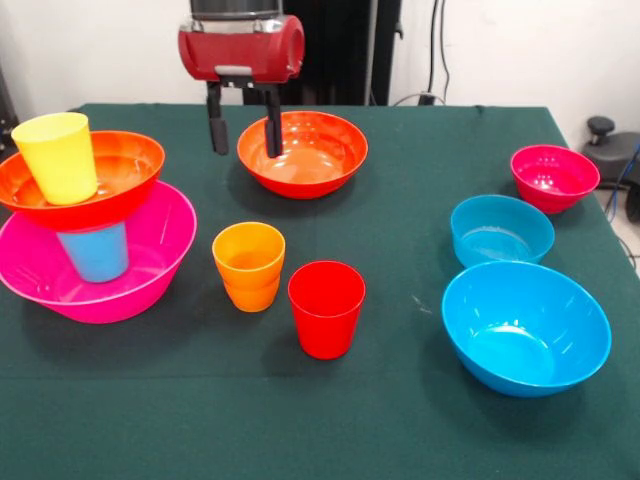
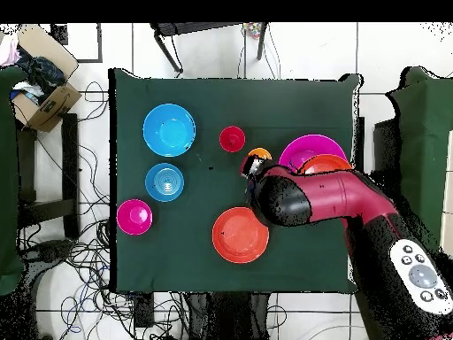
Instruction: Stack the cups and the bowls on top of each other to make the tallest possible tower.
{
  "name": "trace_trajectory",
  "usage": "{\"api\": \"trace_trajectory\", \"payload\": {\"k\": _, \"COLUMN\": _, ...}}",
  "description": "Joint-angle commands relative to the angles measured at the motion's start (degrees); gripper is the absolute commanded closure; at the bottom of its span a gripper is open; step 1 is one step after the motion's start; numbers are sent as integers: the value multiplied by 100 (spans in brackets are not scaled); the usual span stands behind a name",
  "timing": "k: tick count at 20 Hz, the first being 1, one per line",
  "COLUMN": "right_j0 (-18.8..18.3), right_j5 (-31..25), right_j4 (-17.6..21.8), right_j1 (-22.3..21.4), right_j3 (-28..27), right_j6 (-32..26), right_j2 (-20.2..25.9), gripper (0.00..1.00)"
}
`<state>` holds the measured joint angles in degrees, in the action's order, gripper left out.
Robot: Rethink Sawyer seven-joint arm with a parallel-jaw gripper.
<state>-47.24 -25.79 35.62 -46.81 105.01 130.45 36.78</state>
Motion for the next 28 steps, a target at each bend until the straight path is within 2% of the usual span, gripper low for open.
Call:
{"api": "trace_trajectory", "payload": {"k": 1, "right_j0": 298, "right_j5": -623, "right_j4": 392, "right_j1": 562, "right_j3": -309, "right_j6": -1418, "right_j2": 335, "gripper": 0}}
{"api": "trace_trajectory", "payload": {"k": 2, "right_j0": 340, "right_j5": -517, "right_j4": 497, "right_j1": 567, "right_j3": -335, "right_j6": -1329, "right_j2": 255, "gripper": 0}}
{"api": "trace_trajectory", "payload": {"k": 5, "right_j0": 126, "right_j5": -334, "right_j4": 567, "right_j1": 635, "right_j3": -161, "right_j6": -1555, "right_j2": 454, "gripper": 0}}
{"api": "trace_trajectory", "payload": {"k": 7, "right_j0": 179, "right_j5": -348, "right_j4": 678, "right_j1": 683, "right_j3": -121, "right_j6": -1474, "right_j2": 326, "gripper": 0}}
{"api": "trace_trajectory", "payload": {"k": 17, "right_j0": 94, "right_j5": -773, "right_j4": 1073, "right_j1": 900, "right_j3": -110, "right_j6": -1845, "right_j2": 253, "gripper": 0}}
{"api": "trace_trajectory", "payload": {"k": 21, "right_j0": 9, "right_j5": -986, "right_j4": 1192, "right_j1": 1028, "right_j3": -178, "right_j6": -2228, "right_j2": 331, "gripper": 0}}
{"api": "trace_trajectory", "payload": {"k": 28, "right_j0": 20, "right_j5": -973, "right_j4": 1567, "right_j1": 1268, "right_j3": -301, "right_j6": -2453, "right_j2": 164, "gripper": 0}}
